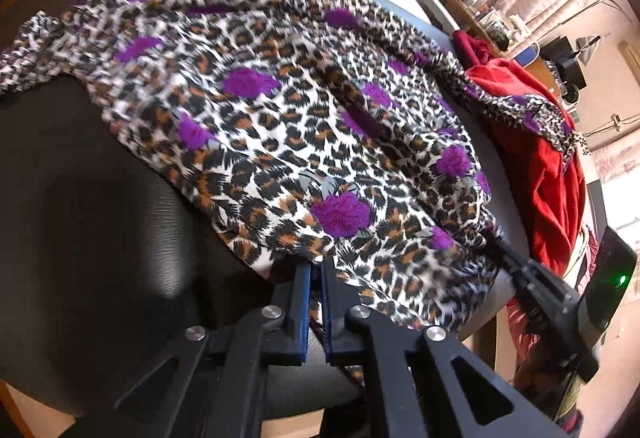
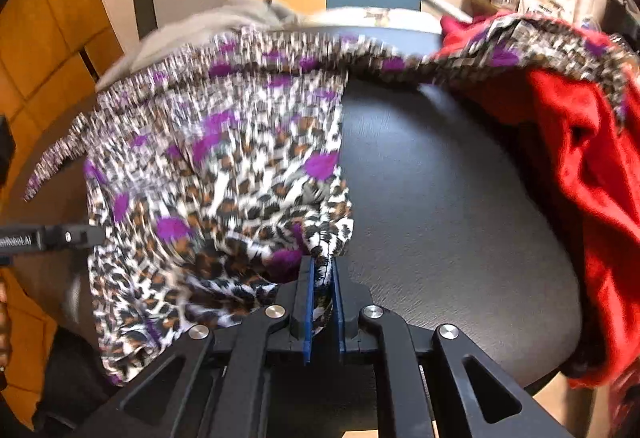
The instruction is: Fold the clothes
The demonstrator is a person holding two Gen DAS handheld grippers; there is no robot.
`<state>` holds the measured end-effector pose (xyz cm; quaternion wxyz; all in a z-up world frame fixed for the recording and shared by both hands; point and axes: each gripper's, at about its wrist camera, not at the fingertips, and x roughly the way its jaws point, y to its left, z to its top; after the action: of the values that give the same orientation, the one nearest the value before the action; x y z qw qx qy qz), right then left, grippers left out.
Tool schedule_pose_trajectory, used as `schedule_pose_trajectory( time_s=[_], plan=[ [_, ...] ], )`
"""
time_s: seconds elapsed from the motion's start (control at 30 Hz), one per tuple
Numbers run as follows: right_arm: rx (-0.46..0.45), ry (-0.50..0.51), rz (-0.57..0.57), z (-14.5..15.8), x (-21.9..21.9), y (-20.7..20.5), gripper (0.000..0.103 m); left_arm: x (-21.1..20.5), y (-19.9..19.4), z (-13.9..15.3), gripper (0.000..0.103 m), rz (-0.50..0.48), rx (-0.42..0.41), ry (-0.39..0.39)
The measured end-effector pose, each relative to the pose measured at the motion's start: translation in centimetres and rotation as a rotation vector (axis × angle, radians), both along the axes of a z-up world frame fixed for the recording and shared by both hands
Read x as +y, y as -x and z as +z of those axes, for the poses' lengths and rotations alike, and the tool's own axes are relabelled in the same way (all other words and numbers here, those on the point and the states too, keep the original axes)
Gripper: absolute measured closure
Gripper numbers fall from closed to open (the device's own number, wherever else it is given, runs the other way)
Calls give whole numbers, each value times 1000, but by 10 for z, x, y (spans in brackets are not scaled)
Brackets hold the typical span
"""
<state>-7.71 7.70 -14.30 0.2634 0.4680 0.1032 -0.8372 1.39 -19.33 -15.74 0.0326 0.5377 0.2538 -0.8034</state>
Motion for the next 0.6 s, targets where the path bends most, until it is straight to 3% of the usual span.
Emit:
schedule_pose_trajectory(
  time_s=[0.13, 0.27, 0.4, 0.47, 0.53, 0.6],
  plan=[
    [50, -24, 11, 11, -4, -1, 94, -24, -32, 6, 100, -15, -24, 148],
    [89, -47, 67, 21, -27, -9, 94, -63, -79, 8, 100, 3, -53, 178],
    [-10, -177, 231, 11, -47, -29, 94, -82, -124, 14, 98, -45, -24, 74],
    [-33, -230, 224, 9, -39, -32, 93, -91, -145, 13, 97, -49, 3, -21],
    [-56, -276, 214, 8, -32, -34, 93, -108, -163, 11, 94, 23, 43, -84],
    [-48, -222, 167, 23, -27, -29, 87, -130, -169, 6, 92, 120, 67, -144]
  ],
)
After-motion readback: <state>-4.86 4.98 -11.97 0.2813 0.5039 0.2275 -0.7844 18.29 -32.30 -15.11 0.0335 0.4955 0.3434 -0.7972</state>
